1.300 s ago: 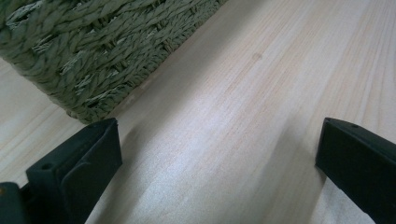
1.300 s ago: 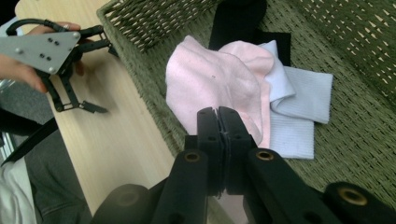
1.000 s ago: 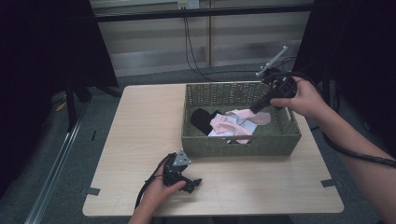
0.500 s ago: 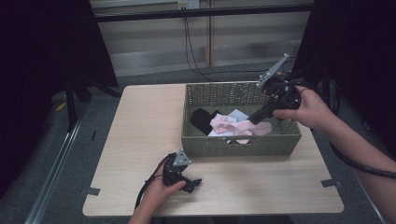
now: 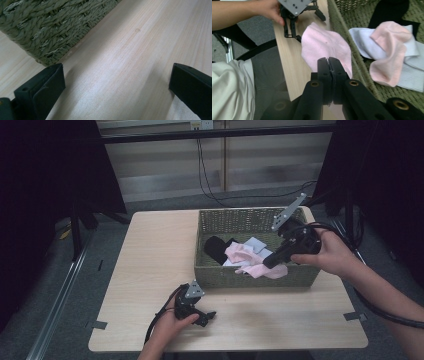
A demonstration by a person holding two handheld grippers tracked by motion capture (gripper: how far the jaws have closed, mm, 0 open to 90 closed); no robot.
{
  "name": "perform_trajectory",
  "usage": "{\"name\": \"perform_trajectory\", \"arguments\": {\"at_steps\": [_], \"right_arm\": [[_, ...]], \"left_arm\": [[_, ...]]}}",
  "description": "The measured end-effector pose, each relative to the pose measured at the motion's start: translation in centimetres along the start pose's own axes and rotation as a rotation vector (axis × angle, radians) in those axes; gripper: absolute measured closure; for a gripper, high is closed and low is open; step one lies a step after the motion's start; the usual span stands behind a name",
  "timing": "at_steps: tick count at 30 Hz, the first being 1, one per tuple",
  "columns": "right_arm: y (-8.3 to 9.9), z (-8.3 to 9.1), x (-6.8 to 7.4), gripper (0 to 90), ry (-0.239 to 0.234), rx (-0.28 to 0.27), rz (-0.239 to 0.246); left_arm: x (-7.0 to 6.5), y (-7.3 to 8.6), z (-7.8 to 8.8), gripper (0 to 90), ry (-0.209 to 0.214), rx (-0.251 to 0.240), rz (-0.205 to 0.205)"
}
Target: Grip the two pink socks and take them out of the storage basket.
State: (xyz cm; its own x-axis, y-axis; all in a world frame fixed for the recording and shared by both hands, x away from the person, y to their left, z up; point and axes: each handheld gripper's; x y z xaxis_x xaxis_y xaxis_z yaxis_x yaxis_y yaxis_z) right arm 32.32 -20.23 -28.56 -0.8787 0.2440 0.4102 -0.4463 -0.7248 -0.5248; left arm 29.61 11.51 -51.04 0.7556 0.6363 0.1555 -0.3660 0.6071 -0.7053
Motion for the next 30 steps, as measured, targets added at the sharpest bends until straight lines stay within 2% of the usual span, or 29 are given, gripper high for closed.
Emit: {"name": "perform_trajectory", "arguments": {"at_steps": [9, 16, 30], "right_arm": [[0.7, -1.6, 0.0, 88.2, -0.018, 0.020, -0.004], [1.6, -3.3, -0.7, 88.2, -0.044, 0.032, -0.015], [3.0, -5.9, -1.9, 88.0, -0.044, 0.019, -0.026]], "left_arm": [[0.0, 0.0, 0.0, 0.0, 0.001, 0.002, 0.003], [0.1, 0.0, 0.0, 0.0, 0.002, 0.006, -0.010], [0.1, 0.0, 0.0, 0.0, 0.001, 0.006, -0.011]]}}
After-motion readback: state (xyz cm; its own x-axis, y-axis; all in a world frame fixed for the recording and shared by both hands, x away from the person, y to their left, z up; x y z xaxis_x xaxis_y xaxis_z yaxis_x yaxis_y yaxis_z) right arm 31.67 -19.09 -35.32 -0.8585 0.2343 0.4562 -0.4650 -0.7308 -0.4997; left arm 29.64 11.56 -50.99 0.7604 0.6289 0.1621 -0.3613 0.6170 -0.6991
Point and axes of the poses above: each handheld gripper's, and its own axes: z roughly backward along the jaws, y roughly out of its underside, x roughly to its left, and after that the axes turned 15 degrees about -y, right-handed
